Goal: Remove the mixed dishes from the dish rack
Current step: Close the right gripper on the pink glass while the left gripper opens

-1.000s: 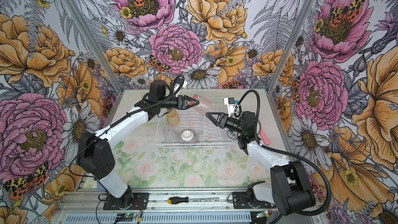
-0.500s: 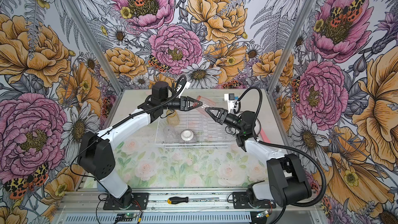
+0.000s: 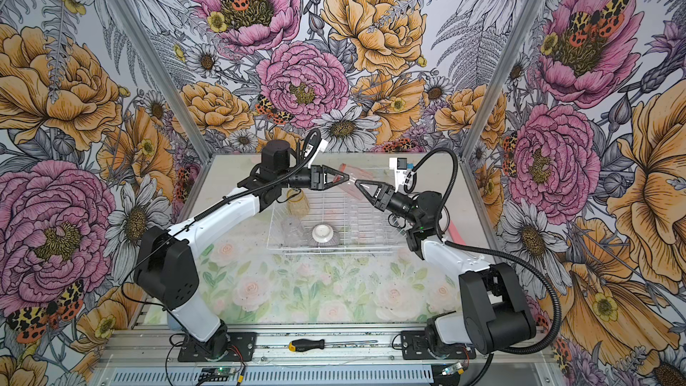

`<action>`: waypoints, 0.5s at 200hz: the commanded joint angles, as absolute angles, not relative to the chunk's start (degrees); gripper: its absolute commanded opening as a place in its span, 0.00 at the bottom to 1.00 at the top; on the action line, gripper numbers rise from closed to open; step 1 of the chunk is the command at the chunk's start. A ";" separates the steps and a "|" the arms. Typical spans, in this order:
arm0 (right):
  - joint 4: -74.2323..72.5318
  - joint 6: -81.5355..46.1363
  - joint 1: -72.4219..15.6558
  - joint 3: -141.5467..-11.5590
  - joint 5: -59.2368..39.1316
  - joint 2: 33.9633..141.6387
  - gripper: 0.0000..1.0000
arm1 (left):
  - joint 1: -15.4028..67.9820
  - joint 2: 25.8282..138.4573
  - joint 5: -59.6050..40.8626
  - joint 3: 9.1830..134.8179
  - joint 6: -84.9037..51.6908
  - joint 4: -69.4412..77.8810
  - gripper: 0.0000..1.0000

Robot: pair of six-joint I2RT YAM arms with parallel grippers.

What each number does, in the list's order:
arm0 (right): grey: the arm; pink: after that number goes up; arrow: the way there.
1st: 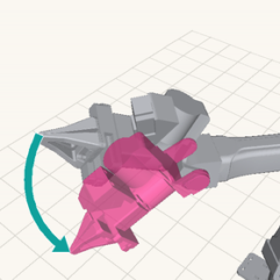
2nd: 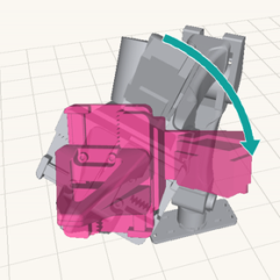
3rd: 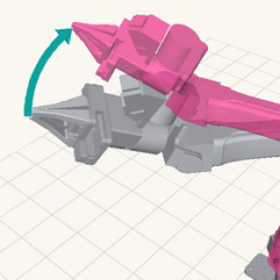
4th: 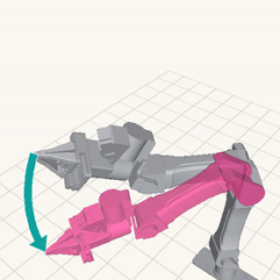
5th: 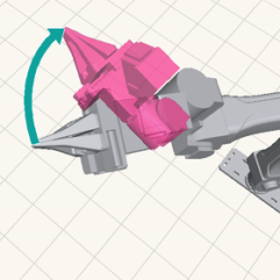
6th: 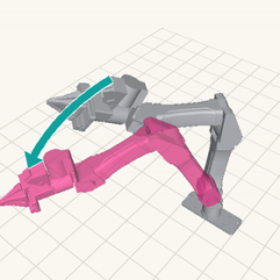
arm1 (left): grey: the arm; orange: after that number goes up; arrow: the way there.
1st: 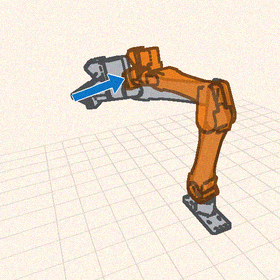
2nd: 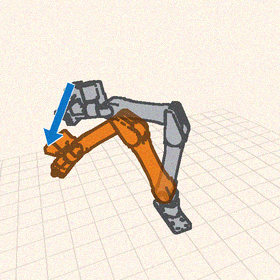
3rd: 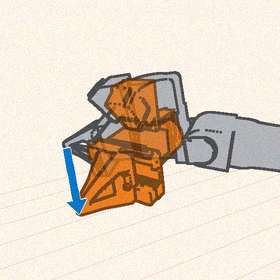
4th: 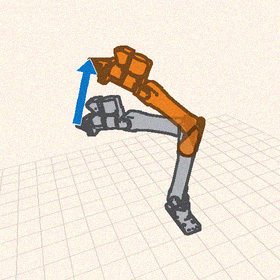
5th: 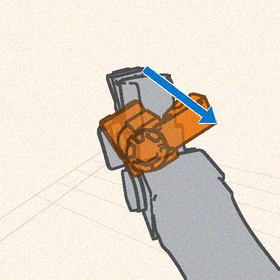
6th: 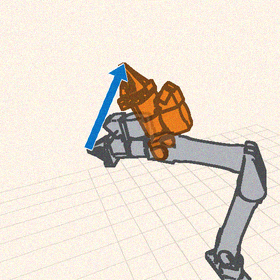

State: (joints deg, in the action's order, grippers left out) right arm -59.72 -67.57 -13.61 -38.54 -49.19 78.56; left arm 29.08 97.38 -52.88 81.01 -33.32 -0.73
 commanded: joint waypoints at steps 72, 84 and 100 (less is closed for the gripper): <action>-60.23 -67.22 -14.04 -41.56 -47.91 77.71 0.00 | 29.20 96.32 -51.66 80.98 -31.47 -2.69 0.82; -58.62 -66.34 -14.01 -41.92 -48.15 76.95 0.00 | 29.17 95.24 -51.01 80.71 -30.28 -3.53 0.90; -56.01 -65.04 -14.02 -42.27 -48.42 75.82 0.00 | 29.06 93.39 -49.43 79.34 -29.83 -2.42 0.92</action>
